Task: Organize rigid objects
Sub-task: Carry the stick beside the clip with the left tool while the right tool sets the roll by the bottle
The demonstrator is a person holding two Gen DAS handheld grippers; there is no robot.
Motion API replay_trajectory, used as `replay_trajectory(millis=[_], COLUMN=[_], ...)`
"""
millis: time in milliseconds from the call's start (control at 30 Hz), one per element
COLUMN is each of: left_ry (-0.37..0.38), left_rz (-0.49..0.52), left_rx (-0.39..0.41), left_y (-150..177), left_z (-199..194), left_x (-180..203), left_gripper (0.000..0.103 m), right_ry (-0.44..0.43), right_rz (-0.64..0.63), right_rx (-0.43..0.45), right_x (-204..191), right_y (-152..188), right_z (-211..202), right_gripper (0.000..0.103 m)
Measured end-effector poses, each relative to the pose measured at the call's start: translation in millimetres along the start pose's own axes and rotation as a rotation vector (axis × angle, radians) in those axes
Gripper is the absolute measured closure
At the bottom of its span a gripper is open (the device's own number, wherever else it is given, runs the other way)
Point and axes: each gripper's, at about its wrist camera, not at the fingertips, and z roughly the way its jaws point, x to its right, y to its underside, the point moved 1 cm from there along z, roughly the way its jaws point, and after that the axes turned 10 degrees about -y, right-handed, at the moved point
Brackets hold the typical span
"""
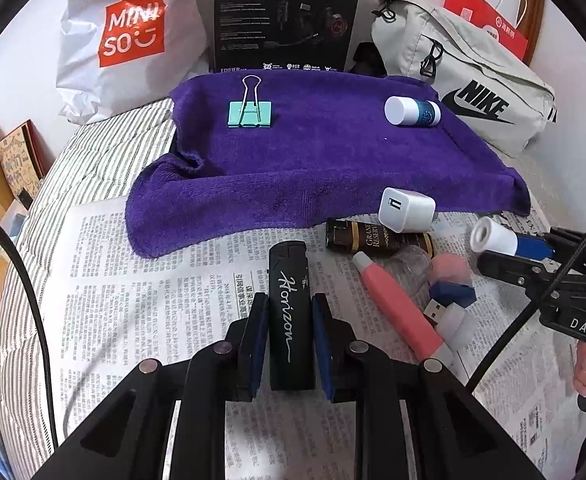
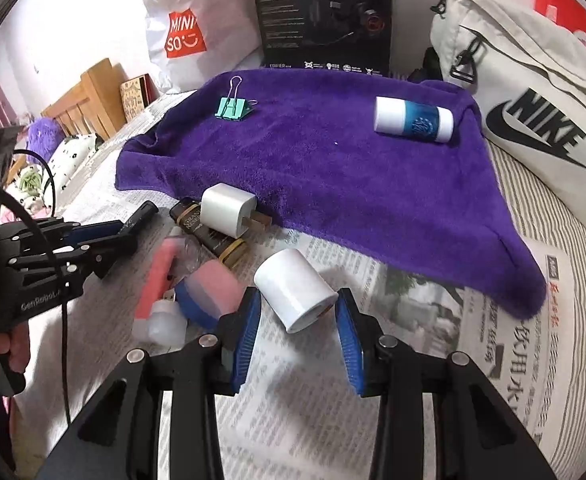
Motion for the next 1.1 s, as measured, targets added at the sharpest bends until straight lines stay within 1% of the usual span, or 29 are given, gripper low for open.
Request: replay_trajectory(millis=[300, 433, 567, 833, 1100], left_ry=[0.014, 0.019, 0.014, 0.007, 0.005], left_rz=[-0.014, -0.016, -0.018, -0.015, -0.019], left_rx=[0.002, -0.003, 0.003, 0.014, 0.037], left_y=[1, 1, 0, -6, -21], left_z=[-11, -12, -16, -24, -30], left_x=[-2, -3, -4, -7, -8], left_gripper=[0.082, 0.082, 0.082, 0.082, 0.082], right_ry=[0.036, 0.056, 0.058, 0.061, 0.060], right_rz=[0.056, 0.066, 0.074, 0.071, 0.058], right_rx=[0.007, 0.007, 0.011, 0.032, 0.046], right_x=[14, 18, 21, 20, 16], right_y=[13, 16, 18, 10, -4], right_z=[-17, -19, -23, -32, -38], right_gripper=[0.065, 0.065, 0.065, 0.065, 0.065])
